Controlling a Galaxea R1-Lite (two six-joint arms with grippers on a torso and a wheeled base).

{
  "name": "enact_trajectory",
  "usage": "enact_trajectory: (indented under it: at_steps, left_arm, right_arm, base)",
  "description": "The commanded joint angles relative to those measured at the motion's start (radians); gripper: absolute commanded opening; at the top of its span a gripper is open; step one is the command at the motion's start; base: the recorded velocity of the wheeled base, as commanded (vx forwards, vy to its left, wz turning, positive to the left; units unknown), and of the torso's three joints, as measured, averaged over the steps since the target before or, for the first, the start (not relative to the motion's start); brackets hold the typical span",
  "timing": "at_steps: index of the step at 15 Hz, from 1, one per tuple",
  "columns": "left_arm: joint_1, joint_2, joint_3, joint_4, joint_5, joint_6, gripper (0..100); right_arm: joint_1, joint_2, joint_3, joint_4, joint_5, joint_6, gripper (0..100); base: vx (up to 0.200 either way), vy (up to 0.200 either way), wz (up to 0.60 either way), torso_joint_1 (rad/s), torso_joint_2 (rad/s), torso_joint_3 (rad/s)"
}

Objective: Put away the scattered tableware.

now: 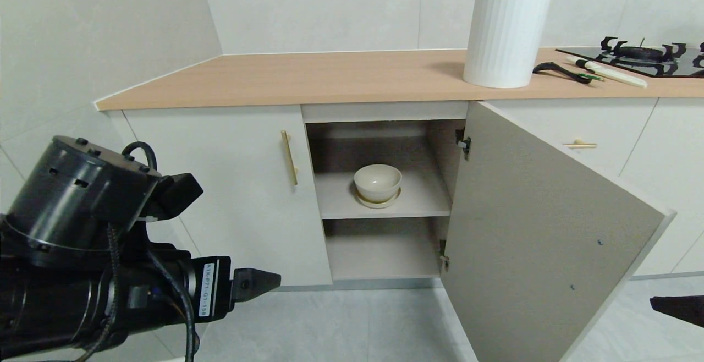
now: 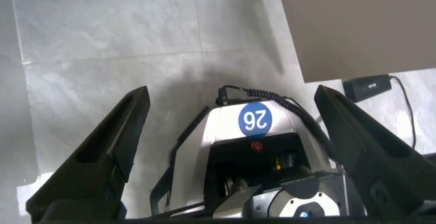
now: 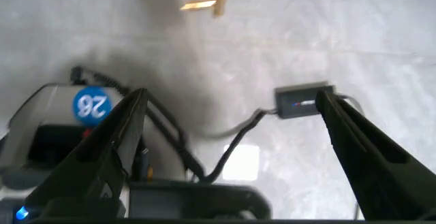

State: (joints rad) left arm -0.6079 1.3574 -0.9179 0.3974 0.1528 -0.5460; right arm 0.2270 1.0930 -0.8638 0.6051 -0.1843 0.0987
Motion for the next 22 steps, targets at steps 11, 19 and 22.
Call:
enact_trajectory:
  at_steps: [11, 19, 22]
  left_arm:
    - [0.000, 0.000, -0.001, 0.000, 0.001, 0.000, 100]
    - [0.000, 0.000, -0.001, 0.000, -0.001, 0.000, 100]
    - [-0.001, 0.000, -0.001, 0.000, -0.001, 0.000, 100]
  right_arm:
    - [-0.233, 0.180, 0.103, -0.344, 0.000, -0.036, 100]
    - [-0.219, 0.252, 0.183, -0.588, 0.031, -0.013, 100]
    - [-0.153, 0.248, 0.187, -0.599, 0.049, 0.035, 100]
  base:
    - [0.000, 0.000, 0.00, 0.000, 0.00, 0.000]
    - [0.000, 0.000, 0.00, 0.000, 0.00, 0.000]
    - [0.000, 0.000, 0.00, 0.000, 0.00, 0.000]
